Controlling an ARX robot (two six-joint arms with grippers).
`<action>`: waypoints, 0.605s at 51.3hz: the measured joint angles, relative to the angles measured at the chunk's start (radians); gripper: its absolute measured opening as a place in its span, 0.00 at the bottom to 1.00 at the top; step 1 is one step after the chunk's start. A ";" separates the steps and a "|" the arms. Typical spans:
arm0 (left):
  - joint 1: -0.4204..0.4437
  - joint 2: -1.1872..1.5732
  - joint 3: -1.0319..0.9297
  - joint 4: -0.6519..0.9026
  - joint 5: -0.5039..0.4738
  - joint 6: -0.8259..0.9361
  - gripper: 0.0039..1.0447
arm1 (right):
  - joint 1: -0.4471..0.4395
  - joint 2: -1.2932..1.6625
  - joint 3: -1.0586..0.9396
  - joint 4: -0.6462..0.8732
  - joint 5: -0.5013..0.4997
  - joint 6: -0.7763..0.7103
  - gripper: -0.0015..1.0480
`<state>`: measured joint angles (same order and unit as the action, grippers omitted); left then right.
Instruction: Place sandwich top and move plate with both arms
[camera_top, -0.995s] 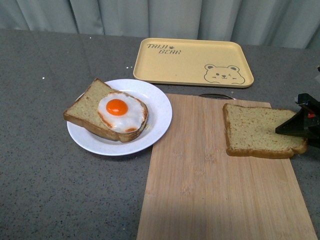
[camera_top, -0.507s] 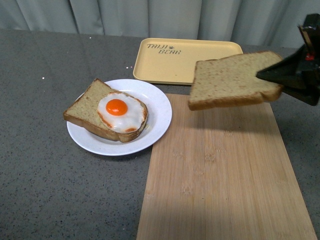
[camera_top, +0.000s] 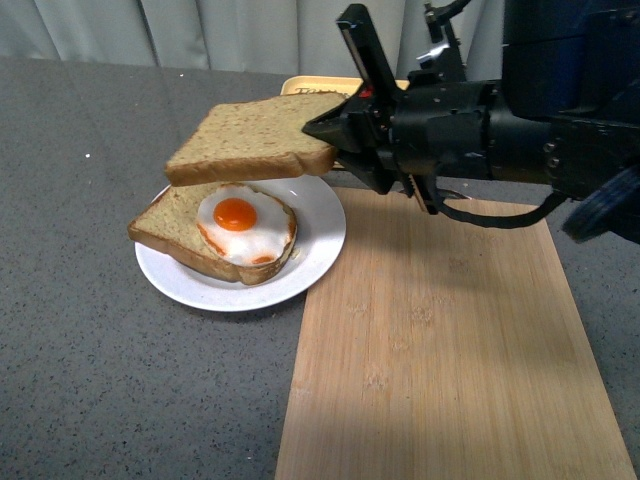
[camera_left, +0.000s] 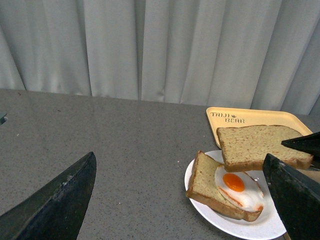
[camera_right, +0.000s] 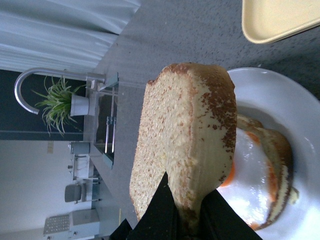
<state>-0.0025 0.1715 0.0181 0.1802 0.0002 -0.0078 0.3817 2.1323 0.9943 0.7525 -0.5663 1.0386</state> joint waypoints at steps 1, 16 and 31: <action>0.000 0.000 0.000 0.000 0.000 0.000 0.94 | 0.007 0.008 0.012 -0.003 0.000 0.002 0.03; 0.000 0.000 0.000 0.000 0.000 0.000 0.94 | 0.051 0.109 0.095 -0.003 0.018 0.045 0.03; 0.000 0.000 0.000 0.000 0.000 0.000 0.94 | 0.100 0.153 0.125 -0.022 0.048 0.068 0.03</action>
<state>-0.0025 0.1715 0.0181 0.1799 0.0002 -0.0078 0.4812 2.2856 1.1194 0.7307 -0.5186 1.1069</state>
